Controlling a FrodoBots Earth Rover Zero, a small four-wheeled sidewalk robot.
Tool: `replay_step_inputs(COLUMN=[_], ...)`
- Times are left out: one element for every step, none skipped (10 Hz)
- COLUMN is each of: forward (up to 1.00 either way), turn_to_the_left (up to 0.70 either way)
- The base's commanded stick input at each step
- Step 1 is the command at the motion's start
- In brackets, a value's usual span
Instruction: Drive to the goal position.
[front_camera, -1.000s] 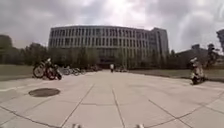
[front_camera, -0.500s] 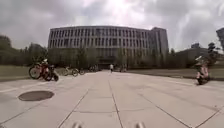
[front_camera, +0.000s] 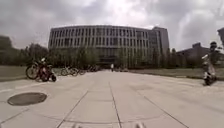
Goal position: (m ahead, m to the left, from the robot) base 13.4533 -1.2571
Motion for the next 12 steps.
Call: replay_step_inputs(forward=[0.6,0.6,0.6,0.6,0.6,0.6,0.6,0.6,0.6,0.6,0.6,0.6], turn_to_the_left=[0.0,0.0,0.0,0.0,0.0,0.0,0.0,0.0,0.0,0.0,0.0,0.0])
